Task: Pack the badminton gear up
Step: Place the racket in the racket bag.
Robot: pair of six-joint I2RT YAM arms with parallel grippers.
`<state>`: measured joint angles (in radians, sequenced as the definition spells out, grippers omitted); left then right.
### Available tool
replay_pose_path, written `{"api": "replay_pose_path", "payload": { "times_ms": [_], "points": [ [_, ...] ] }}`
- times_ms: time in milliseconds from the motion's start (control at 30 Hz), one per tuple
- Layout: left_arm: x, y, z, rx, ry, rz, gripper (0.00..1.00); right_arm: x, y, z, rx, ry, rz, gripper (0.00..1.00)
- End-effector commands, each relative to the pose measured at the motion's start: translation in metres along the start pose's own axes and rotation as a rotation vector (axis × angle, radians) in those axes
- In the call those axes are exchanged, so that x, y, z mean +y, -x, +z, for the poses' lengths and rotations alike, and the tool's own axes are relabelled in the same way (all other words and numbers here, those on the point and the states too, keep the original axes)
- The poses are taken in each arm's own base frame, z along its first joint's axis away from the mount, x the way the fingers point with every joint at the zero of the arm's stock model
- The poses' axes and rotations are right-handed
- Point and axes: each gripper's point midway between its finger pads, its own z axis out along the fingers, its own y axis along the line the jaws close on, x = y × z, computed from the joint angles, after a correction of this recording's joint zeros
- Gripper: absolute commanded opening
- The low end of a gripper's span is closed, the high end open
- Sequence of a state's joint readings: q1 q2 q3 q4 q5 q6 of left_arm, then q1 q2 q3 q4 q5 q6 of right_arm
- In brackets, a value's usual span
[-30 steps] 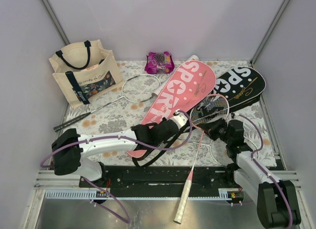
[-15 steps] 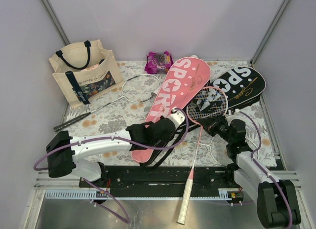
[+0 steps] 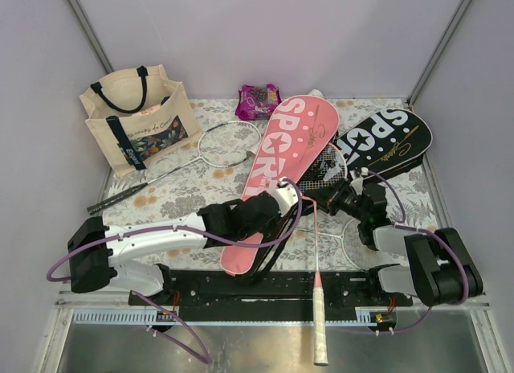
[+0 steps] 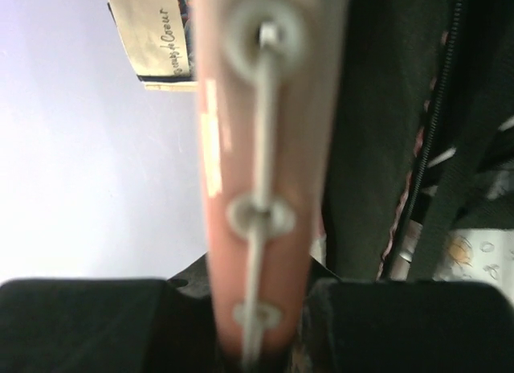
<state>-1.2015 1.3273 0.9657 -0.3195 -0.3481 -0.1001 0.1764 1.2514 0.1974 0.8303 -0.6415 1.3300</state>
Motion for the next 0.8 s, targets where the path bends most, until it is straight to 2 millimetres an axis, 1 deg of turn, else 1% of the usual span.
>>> {"api": "replay_pose_path", "payload": {
  "times_ms": [0, 67, 200, 367, 567, 667, 767],
  "points": [
    [-0.008, 0.028, -0.008, -0.109, -0.065, -0.023, 0.0, 0.061, 0.003, 0.016, 0.018, 0.224, -0.131, 0.0],
    [-0.011, 0.03, -0.01, -0.118, -0.082, -0.031, 0.0, 0.069, 0.01, 0.026, -0.026, 0.259, -0.161, 0.0],
    [-0.014, 0.034, -0.015, -0.131, -0.107, -0.061, 0.0, 0.068, 0.02, 0.053, -0.051, 0.248, -0.217, 0.0],
    [-0.018, 0.036, -0.023, -0.152, -0.14, -0.11, 0.0, 0.074, 0.032, 0.082, -0.081, 0.279, -0.218, 0.0],
    [-0.026, 0.035, -0.027, -0.167, -0.189, -0.16, 0.0, 0.062, 0.047, 0.115, -0.113, 0.24, -0.238, 0.0],
    [-0.028, 0.034, -0.029, -0.169, -0.201, -0.171, 0.0, 0.058, 0.052, 0.126, -0.113, 0.223, -0.264, 0.0],
    [-0.03, 0.032, -0.028, -0.165, -0.212, -0.18, 0.0, 0.059, 0.058, 0.136, -0.136, 0.202, -0.299, 0.0]
  ]
}}
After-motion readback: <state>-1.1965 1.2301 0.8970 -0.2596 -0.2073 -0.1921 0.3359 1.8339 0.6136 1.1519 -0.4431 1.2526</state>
